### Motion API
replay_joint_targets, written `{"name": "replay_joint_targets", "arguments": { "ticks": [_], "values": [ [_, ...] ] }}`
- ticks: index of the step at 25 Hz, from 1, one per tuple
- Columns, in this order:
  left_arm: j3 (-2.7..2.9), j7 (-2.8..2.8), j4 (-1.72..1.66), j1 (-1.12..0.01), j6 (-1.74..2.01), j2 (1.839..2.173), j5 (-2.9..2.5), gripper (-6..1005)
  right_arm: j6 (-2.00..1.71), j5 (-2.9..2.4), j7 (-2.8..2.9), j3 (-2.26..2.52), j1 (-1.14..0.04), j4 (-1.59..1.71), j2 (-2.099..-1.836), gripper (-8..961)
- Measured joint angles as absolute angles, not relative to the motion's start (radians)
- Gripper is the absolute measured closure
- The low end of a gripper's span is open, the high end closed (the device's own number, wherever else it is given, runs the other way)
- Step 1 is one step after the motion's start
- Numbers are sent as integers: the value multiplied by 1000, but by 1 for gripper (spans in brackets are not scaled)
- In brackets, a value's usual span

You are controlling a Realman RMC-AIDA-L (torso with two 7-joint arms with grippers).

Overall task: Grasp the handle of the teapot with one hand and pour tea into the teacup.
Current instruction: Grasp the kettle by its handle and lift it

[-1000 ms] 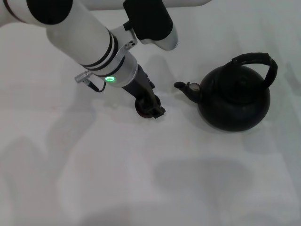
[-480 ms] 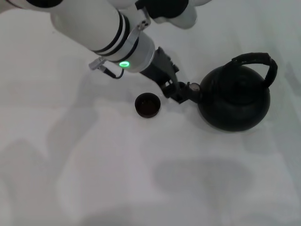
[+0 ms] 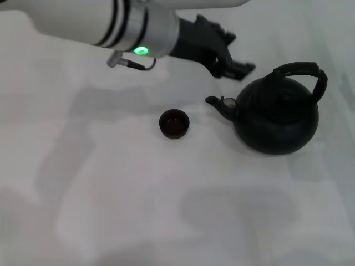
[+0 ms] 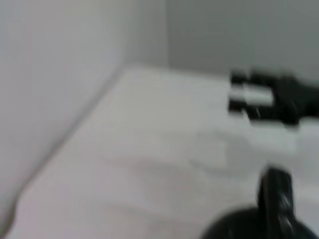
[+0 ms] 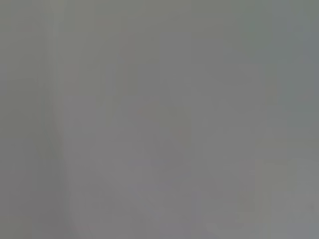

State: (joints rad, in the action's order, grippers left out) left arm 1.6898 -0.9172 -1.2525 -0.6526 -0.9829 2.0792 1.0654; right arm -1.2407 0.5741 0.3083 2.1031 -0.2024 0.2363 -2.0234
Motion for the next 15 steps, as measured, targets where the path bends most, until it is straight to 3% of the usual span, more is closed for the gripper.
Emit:
{"name": "replay_joint_targets", "arguments": {
  "ticks": [15],
  "values": [
    [1585,-1697,-1104,-321,-743,2081,2049,281,-1277,616,439,2111,-209,238,-2017,88]
  ]
}}
